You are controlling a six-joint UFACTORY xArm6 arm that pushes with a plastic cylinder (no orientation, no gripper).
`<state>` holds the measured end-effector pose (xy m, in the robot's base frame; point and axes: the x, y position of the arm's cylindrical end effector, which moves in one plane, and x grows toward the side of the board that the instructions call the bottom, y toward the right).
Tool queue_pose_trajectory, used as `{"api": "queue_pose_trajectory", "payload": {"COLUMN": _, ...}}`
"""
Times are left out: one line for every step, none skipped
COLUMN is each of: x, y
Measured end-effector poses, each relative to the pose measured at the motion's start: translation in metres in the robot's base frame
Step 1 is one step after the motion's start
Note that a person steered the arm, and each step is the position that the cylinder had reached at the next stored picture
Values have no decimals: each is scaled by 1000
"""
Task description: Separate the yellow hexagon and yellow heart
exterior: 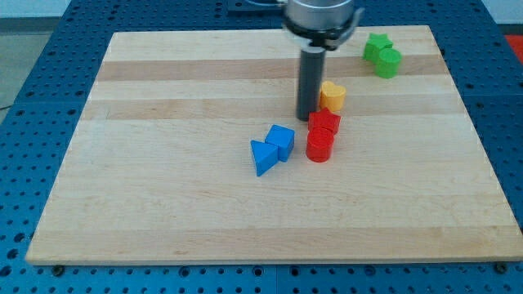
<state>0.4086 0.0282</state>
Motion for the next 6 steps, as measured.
{"api": "queue_pose_trajectory", "payload": {"x": 7, "y": -56}}
{"api": "queue_pose_trajectory", "payload": {"x": -10, "y": -34}}
{"api": "queue_pose_trajectory", "payload": {"x": -25, "y": 25}}
{"api": "queue_pose_trajectory", "payload": {"x": -31, "y": 87}}
{"api": "queue_pose_trajectory", "payload": {"x": -26, "y": 83}}
{"api": "queue_pose_trajectory", "payload": {"x": -15, "y": 37}}
